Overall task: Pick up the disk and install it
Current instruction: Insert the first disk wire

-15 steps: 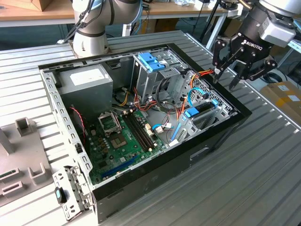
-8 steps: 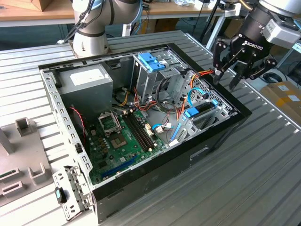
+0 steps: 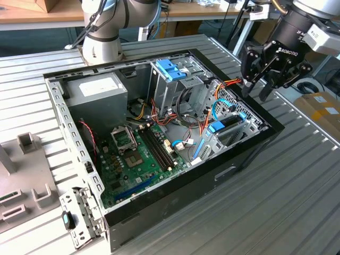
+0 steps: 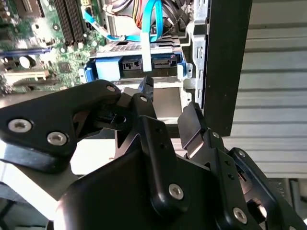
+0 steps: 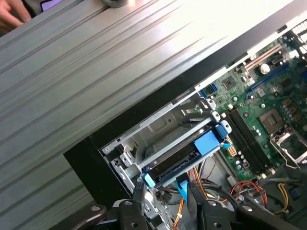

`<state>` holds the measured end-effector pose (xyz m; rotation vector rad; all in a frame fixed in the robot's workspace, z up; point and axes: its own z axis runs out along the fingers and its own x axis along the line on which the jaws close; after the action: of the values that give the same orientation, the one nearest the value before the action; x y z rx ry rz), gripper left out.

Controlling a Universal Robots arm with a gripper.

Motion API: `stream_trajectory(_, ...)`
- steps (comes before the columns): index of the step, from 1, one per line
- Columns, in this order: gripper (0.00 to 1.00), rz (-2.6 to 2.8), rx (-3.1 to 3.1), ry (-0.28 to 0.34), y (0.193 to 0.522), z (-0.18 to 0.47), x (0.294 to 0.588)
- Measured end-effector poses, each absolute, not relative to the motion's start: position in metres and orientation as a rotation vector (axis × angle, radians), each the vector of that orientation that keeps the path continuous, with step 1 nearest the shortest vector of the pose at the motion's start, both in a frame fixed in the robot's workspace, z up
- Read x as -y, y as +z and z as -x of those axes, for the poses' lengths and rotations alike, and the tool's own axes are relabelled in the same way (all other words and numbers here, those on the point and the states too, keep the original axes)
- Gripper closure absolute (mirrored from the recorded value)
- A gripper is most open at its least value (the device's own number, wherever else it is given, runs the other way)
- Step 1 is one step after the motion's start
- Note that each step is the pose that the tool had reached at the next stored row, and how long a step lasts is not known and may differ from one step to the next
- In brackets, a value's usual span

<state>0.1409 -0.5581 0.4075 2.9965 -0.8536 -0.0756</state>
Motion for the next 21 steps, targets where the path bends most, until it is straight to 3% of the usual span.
stream_trajectory(21,0.52,-3.098,0.581,-0.088,0.407,-0.158,0.556)
